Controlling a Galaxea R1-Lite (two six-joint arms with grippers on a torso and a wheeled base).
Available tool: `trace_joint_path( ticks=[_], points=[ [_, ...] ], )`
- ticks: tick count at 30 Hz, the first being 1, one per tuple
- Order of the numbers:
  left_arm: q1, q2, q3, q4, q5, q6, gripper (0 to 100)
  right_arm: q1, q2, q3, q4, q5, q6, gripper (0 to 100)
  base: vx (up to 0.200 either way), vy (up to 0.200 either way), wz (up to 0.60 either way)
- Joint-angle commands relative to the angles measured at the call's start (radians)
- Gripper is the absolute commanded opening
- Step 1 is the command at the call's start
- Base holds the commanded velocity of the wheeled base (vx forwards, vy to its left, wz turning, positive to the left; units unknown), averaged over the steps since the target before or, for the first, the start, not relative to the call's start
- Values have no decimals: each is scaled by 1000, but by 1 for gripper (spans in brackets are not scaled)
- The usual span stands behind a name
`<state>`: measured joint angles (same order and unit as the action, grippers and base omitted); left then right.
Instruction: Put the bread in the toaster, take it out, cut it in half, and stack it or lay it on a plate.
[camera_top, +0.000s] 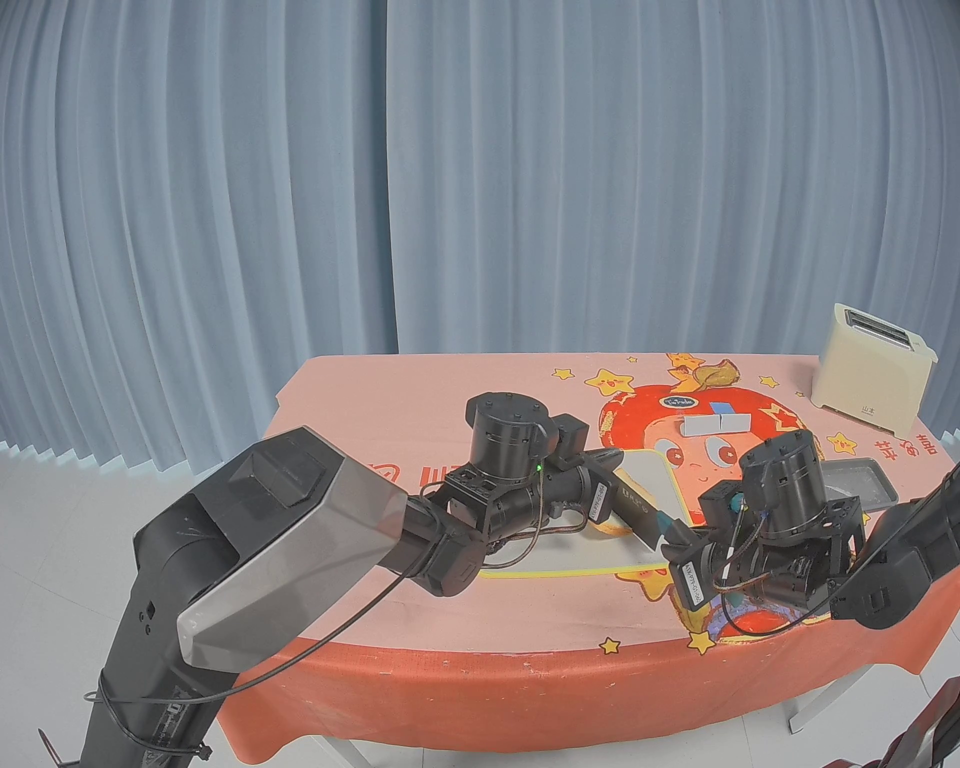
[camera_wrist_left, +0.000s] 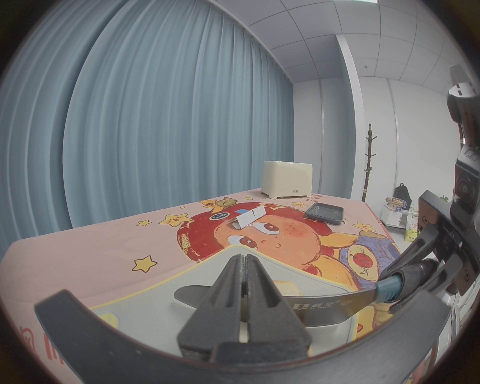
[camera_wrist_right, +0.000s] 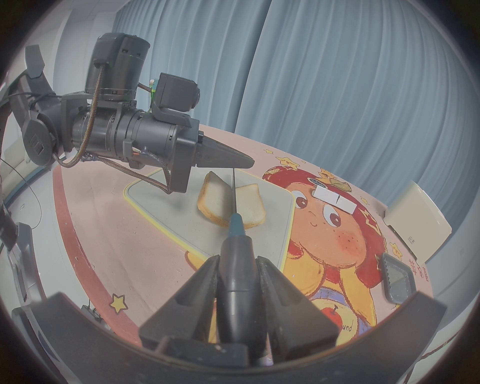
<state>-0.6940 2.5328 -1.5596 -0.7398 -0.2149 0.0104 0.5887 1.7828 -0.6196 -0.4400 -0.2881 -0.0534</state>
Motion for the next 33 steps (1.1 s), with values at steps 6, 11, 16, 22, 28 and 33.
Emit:
trace_joint_path(
  ticks=[6,11,16,22,28,33],
  points=[
    [-1,-6,-4,-13,0,-1,0,-9,6,0,-2,0,0,0,0,0,0],
    [2,0,1,-16,0,-1,0,-9,-3,-11,-14,0,0,0,0,0,0],
    [2,4,6,-32,2,-3,0,-9,-5,-22,-16,1,14,0,0,0,0],
    [1,-5,-20,-35,2,-6,0,-9,18,-9,4,1,18,0,0,0,0],
    [-1,-6,-45,-29,2,-6,0,-13,27,-11,3,1,18,0,0,0,0],
    [-2,-3,-40,-27,2,-6,0,-13,18,-12,-11,1,17,0,0,0,0]
  ],
)
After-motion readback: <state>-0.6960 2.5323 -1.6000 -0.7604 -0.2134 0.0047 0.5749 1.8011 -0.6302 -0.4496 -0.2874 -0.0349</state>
